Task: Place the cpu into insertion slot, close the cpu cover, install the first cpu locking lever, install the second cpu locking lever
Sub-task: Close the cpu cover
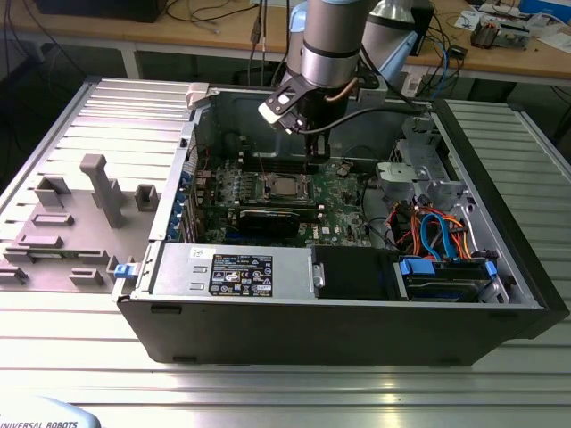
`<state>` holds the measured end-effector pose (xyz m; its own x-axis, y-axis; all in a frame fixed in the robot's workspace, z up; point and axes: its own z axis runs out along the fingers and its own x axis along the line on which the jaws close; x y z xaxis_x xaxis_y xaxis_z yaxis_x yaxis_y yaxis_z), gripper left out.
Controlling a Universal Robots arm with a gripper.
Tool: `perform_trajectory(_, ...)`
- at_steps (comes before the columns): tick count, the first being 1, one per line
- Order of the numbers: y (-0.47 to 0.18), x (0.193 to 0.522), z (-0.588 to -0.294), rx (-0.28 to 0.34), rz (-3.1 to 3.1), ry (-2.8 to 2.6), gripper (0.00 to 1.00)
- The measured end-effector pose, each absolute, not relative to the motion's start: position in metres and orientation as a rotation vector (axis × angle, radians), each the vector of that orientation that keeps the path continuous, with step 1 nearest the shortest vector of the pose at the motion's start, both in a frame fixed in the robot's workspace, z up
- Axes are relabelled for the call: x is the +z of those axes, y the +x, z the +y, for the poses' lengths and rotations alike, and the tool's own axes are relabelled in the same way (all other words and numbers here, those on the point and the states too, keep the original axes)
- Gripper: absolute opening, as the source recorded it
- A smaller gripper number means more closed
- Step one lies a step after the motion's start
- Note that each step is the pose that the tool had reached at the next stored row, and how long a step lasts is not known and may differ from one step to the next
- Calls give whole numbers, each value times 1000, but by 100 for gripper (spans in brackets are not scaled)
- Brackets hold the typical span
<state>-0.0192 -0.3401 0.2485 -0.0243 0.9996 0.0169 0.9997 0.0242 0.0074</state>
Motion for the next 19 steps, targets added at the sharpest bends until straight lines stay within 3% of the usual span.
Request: perform_trajectory(19,-47,234,-340,-27,-2265,-2167,11)
